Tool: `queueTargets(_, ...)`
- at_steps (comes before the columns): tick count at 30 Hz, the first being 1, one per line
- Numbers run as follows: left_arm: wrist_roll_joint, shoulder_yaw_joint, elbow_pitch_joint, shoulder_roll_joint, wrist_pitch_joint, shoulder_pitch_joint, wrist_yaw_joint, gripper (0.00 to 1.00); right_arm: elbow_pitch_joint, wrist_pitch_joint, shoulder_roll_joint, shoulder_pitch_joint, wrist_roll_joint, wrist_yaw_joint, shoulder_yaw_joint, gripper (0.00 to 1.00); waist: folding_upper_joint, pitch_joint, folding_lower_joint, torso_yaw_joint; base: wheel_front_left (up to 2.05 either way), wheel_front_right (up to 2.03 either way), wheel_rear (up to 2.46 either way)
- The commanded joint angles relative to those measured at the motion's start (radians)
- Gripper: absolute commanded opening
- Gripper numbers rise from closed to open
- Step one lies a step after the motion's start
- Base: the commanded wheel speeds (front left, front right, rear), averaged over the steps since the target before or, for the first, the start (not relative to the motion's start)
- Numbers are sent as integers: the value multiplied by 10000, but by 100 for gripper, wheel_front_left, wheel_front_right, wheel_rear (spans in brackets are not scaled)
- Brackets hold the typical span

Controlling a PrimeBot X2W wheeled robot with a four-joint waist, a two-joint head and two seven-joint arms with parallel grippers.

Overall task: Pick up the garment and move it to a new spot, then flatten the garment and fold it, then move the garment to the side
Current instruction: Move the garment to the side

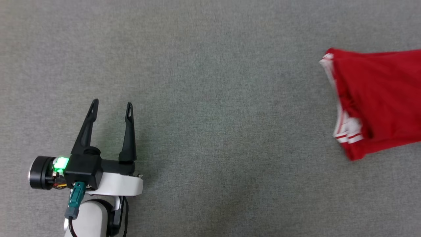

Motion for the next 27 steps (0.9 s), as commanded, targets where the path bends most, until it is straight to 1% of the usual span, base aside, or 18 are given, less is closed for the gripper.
queueTargets(1, 38, -18, -76, 20, -21, -176, 2, 100, 201, -78, -124, -205, -85, -16, -226, 0, 0, 502, -1, -10, 0, 0, 0)
queueTargets(2, 58, -62, -239, 61, -21, -358, 29, 100, 826, -101, -146, -354, -350, -16, -870, 0, 0, 852, -1, 48, 0, 0, 0)
queueTargets(5, 79, -104, -356, 97, -21, -525, 41, 100, 1323, -115, -209, -484, -762, -16, -1503, 0, 0, 1130, -1, 124, 0, 0, 0)
queueTargets(8, 90, -130, -498, 139, -21, -658, 64, 100, 1864, -20, 81, -625, -1027, -16, -2318, 0, 0, 1371, -1, 183, 0, 0, 0)
queueTargets(10, 95, -153, -588, 153, -22, -757, 80, 100, 2132, -68, 85, -710, -1307, -18, -2779, 0, 0, 1517, -1, 228, 0, 0, 0)
queueTargets(15, 81, -170, -682, 240, -22, -878, 101, 100, 2499, -326, 528, -953, -1895, -16, -3564, 0, 0, 1764, -1, 250, 0, 0, 0)
queueTargets(16, 70, -193, -600, 260, -21, -938, 133, 100, 2672, -573, 931, -1018, -2356, -16, -3839, 100, 0, 1666, -1, 249, 0, 0, 0)
queueTargets(18, 57, -207, -517, 260, -21, -889, 166, 100, 2786, -677, 1253, -1055, -2593, -16, -4054, 100, 0, 1455, -1, 250, 0, 0, 0)
queueTargets(22, 7, -187, -381, 235, -21, -548, 274, 100, 2759, -993, 1611, -867, -2952, -16, -4124, 100, 0, 818, -1, 228, 0, 0, 0)
queueTargets(24, -18, -191, -297, 207, -21, -362, 309, 100, 2524, -1420, 1736, -804, -3067, -16, -4117, 100, 0, 426, -1, 233, 0, 0, 0)
queueTargets(27, -73, -203, -196, 168, -21, -69, 368, 100, 2032, -2419, 2122, -669, -3094, -16, -4361, 100, 0, -129, -1, 284, 0, 0, 0)
